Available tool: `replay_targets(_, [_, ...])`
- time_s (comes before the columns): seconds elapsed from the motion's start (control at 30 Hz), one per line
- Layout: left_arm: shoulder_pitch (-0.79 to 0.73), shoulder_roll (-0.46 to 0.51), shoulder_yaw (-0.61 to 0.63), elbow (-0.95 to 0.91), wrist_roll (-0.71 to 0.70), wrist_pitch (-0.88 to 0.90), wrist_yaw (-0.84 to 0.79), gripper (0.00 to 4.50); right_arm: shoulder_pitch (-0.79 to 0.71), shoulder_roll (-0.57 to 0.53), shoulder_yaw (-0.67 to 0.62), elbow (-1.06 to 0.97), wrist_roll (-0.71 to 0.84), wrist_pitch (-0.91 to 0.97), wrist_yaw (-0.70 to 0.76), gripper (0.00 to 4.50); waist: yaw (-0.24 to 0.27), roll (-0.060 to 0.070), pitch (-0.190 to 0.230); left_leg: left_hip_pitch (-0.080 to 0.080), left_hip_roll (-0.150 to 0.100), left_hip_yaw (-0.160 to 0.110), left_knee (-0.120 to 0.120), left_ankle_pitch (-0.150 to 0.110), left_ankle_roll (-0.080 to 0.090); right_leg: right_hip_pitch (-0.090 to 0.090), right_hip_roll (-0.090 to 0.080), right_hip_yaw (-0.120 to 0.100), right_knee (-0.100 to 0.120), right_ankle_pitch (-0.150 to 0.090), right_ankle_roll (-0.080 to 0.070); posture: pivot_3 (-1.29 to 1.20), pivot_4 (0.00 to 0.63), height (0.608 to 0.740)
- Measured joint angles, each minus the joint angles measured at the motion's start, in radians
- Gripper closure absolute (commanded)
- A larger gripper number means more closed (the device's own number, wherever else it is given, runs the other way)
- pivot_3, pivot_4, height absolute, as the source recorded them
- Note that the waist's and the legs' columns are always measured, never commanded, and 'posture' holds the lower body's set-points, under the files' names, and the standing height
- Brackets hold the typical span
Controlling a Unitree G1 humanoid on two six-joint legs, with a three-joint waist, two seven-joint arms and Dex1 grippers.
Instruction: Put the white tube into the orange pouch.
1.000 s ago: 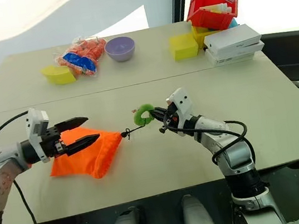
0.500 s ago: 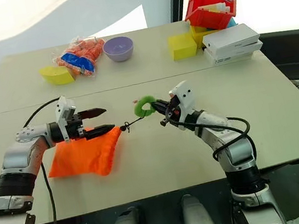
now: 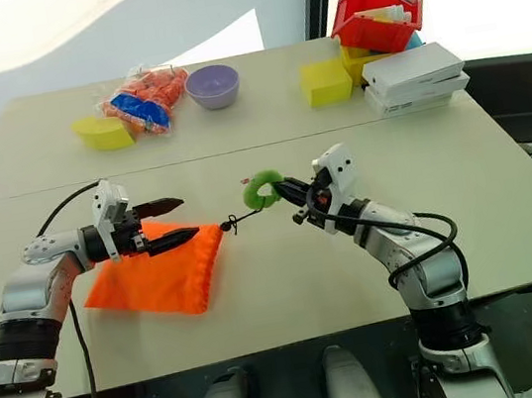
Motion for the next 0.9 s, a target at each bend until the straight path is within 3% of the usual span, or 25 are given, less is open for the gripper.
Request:
replay_targets(0.3, [0.216,-0.027,0.007,-0.292,0.040,-0.100,0.131,0.08,-0.017,0.168,-0.092,-0.034,0.244,0.156,-0.156,4.50,-0.006,0.000,0.000,0.001,0.001,0.000,-0.001,0.000,0.000,0.000,0.000,0.001,0.002,0.000,0.000,0.00,0.150,0.740])
replay_targets(0.53, [0.271,-0.060,0.022,-0.355,0.090,-0.163,0.258,0.08,-0.040,0.223,-0.153,-0.022,0.356,0.219,-0.285,4.50,0.002,0.000,0.000,0.001,0.000,0.001,0.002,0.000,0.000,0.001,-0.001,0.001,0.004,-0.002,-0.003,0.00,0.150,0.740])
replay_targets(0.63, [0.284,-0.098,0.018,-0.375,0.156,-0.232,0.324,0.08,-0.046,0.221,-0.155,-0.005,0.370,0.231,-0.301,4.50,0.001,0.000,0.000,0.001,0.000,0.001,0.002,0.000,0.000,0.001,-0.001,0.001,0.004,0.000,0.000,0.00,0.150,0.740])
replay_targets(0.77, [0.342,-0.150,-0.072,-0.480,0.348,-0.349,0.448,0.08,-0.047,0.224,-0.169,0.008,0.398,0.233,-0.318,4.50,0.001,0.000,0.000,0.001,0.000,0.001,0.001,0.000,0.000,0.001,-0.001,0.002,0.004,-0.001,0.001,0.00,0.150,0.740])
replay_targets(0.9, [0.369,-0.254,-0.148,-0.554,0.490,-0.319,0.603,0.08,-0.062,0.234,-0.189,0.011,0.453,0.233,-0.336,4.50,0.001,0.000,0.000,0.002,0.000,0.001,0.002,0.000,0.000,0.001,-0.001,0.002,0.005,-0.001,0.001,0.00,0.150,0.740])
